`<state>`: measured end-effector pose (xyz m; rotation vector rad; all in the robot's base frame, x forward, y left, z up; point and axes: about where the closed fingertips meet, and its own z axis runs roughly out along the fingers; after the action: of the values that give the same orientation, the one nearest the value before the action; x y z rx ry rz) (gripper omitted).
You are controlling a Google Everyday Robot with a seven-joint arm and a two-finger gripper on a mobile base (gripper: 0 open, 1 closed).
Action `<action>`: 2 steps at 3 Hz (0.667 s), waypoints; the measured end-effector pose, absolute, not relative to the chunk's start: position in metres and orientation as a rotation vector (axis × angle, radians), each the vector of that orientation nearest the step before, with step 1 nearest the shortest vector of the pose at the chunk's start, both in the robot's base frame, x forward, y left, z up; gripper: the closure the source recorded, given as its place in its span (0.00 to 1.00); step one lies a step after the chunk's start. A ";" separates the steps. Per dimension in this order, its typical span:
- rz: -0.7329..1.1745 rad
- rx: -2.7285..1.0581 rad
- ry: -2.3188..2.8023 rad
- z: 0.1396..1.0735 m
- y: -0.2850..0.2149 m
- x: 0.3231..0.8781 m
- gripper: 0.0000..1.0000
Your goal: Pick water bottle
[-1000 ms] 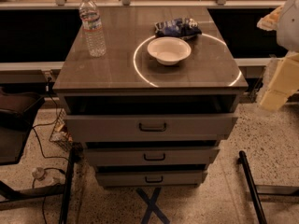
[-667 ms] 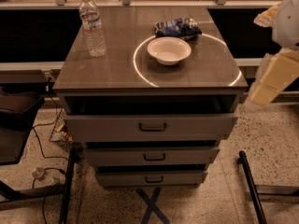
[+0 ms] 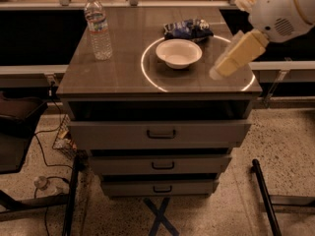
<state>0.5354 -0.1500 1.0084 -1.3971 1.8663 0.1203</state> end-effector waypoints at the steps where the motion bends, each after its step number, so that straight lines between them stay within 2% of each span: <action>1: 0.294 -1.285 1.715 1.012 -0.111 0.574 0.00; 2: 0.470 -1.126 1.619 1.003 -0.085 0.593 0.00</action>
Offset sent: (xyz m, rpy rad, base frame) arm 0.0795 0.0802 -0.0212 0.7279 -0.0723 0.0314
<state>0.5932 -0.0852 1.0034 -1.1263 1.6185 0.4699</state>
